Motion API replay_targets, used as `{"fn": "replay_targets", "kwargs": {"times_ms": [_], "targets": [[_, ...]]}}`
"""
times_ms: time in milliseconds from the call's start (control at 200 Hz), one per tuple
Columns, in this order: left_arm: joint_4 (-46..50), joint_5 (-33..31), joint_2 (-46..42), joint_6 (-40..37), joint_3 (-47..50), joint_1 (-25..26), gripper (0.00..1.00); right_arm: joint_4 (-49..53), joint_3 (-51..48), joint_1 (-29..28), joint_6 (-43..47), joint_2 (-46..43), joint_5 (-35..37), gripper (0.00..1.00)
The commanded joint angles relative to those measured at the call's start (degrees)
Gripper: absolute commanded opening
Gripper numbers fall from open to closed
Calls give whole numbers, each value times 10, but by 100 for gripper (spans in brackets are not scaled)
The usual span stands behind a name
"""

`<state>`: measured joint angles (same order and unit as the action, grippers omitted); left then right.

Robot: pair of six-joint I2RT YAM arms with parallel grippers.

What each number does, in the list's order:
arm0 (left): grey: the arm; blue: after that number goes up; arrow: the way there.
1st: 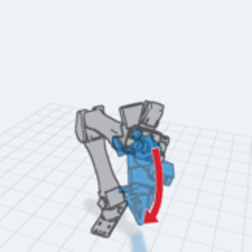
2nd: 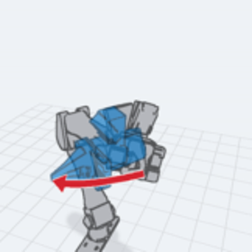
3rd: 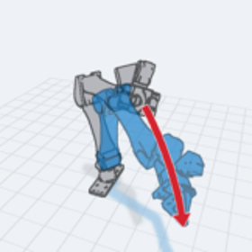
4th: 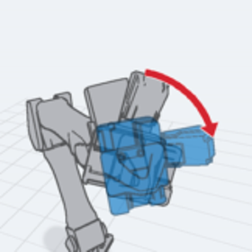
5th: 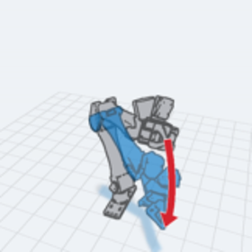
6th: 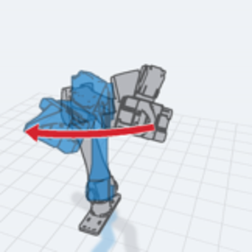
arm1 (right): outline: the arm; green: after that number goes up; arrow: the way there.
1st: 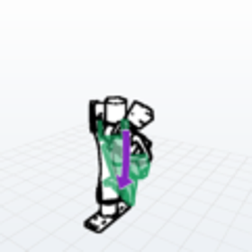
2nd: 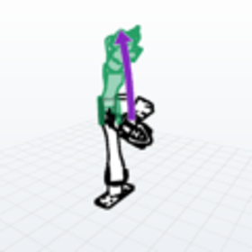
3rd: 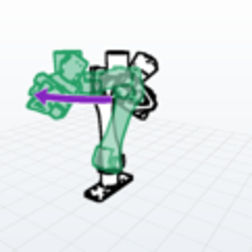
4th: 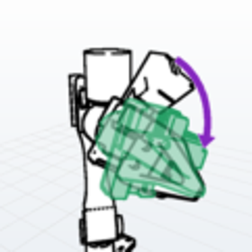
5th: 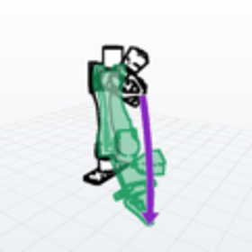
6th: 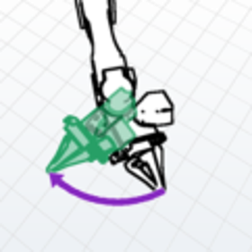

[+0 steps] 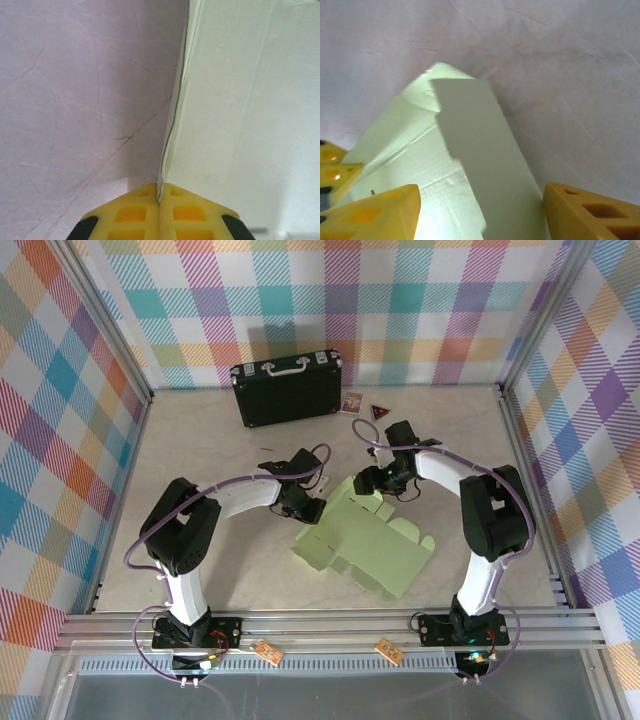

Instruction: Fold the paper box

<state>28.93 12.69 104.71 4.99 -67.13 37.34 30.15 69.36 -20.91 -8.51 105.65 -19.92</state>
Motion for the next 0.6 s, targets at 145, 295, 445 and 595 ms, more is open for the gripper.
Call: {"fn": "replay_targets", "kwargs": {"times_ms": [145,295,445,595], "targets": [[-40,37,-49,16,24,-3,0,15,23,-7,11,28,9,49],[-43,24,-59,17,37,-3,0,3,30,-7,9,40,34,32],[-37,0,-58,27,40,-3,0,12,41,-7,12,51,44,19],[-16,-50,-45,58,29,-5,0,-14,19,-7,14,19,31,13]]}}
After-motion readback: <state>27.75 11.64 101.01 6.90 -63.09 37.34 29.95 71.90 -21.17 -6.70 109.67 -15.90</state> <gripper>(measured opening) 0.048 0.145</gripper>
